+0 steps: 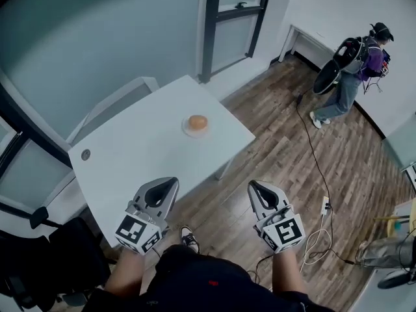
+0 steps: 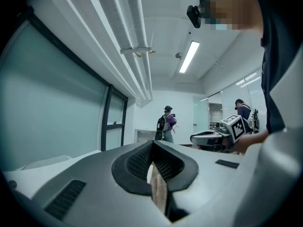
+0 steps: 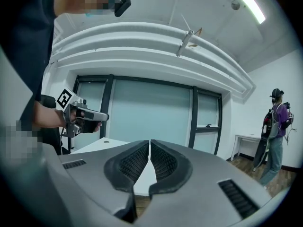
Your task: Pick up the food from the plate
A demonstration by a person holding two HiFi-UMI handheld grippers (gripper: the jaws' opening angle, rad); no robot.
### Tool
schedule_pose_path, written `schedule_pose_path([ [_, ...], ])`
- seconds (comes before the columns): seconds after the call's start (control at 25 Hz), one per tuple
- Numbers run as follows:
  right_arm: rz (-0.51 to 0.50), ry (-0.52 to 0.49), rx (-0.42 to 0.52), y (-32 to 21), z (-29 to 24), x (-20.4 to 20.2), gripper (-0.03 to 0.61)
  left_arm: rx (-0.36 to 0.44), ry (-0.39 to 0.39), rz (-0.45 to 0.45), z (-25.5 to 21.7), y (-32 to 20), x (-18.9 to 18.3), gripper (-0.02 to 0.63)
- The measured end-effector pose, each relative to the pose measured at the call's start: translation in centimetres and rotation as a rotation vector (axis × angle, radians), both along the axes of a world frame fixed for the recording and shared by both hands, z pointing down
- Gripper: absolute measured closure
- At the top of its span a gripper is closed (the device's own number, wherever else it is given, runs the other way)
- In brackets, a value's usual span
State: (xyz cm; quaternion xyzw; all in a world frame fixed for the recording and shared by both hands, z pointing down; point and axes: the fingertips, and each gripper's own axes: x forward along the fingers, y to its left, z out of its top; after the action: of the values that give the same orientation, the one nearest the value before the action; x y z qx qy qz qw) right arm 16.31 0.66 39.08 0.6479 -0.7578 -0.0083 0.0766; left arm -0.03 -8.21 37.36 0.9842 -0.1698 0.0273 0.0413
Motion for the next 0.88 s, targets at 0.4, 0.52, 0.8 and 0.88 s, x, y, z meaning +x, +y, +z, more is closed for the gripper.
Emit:
schedule_pose_path([
  [0.4,-0.048,0.012,-0.031,-9.8,0.9,-1.4,0.549,0.000,0.012,-0.023,0.5,-9.2,-1.0,0.594],
  [0.52,-0.081,0.014,-0.054,-12.6,1.5,-2.1,0.549,-0.026,0.010,-0.061,1.3,-11.3,-2.2,0.594],
  [0.8,-0.199,-0.011,-0.066,-17.6,2.5,-1.4,0.549,-0.054,-0.011,-0.175,2.5,-13.6,-2.8,0.594],
  [0.88,-0.221,-0.020,-0.071,-19.3,2.8,-0.3,0.549,-0.062,-0.021,-0.218,2.5,-14.6,-2.4,0.594],
])
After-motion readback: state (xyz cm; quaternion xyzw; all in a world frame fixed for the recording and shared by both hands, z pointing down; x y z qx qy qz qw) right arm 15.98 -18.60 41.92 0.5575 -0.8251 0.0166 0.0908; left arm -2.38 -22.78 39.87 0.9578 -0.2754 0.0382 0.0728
